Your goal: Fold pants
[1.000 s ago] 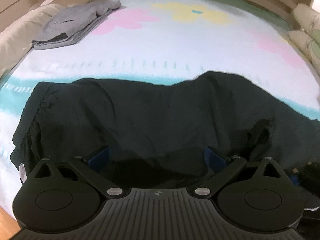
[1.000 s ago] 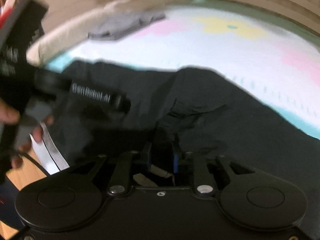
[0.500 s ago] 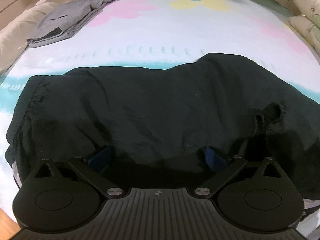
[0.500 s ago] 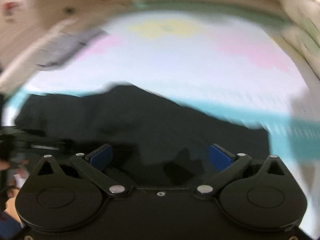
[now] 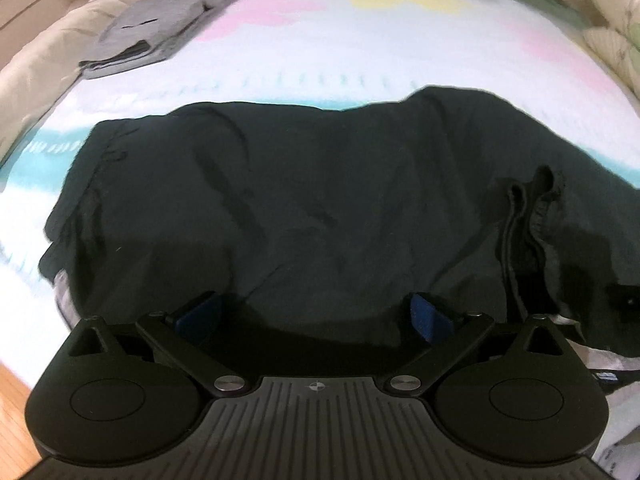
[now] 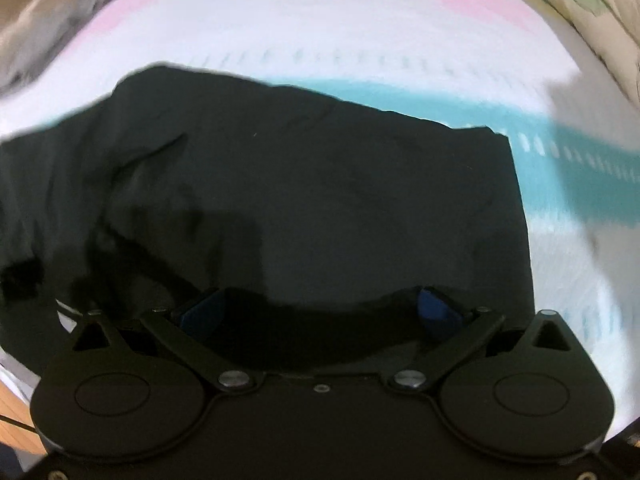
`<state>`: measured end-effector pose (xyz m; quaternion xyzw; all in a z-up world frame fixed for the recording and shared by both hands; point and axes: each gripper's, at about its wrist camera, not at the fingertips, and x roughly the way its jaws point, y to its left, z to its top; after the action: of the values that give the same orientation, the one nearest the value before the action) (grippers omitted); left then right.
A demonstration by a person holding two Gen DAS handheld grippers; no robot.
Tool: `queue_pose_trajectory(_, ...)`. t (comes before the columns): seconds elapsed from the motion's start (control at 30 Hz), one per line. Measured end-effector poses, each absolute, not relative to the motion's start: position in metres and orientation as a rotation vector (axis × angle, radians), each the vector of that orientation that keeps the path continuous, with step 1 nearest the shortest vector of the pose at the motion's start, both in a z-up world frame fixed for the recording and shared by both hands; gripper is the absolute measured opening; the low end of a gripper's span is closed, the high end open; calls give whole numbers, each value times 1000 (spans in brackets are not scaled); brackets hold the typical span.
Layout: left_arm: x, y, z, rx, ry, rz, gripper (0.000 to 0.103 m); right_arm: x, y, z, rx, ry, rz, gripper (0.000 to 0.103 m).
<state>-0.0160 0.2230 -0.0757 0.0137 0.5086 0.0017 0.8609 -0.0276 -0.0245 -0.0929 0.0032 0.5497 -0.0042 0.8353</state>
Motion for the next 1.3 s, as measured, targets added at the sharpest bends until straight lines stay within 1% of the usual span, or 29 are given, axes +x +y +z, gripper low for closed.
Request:
queue_pose_trajectory(0.2,-41,258,-47,-120,900,81,100,-25,-28,-96,41,1162,2,103)
queue_pose_trajectory(0.37,-50,302,-33,-215,818,209,100,-29,-25,-96,33,1143,-10,103)
queue_pose_trajectory(0.43,-52,322,-34,-267,807,265,100,-29,-24,-96,34,1144,-10,103)
queue_pose_trajectory(0.63,-51,368,-60,-453,886,303,100,-28,-26,-95,37,1143,-8,103)
queue_pose_trajectory(0.83,-41,376,-76,-518,908,270,101,-34,-25,-97,38,1130,-22,103)
queue_pose_trajectory(1.07,-20,364,-79,-437,845,245,101,-43,-22,-96,36,1098,-21,103)
queue_pose_trajectory(1.3,-14,365,-83,-483,792,220,100,-45,-20,-96,36,1092,-23,103)
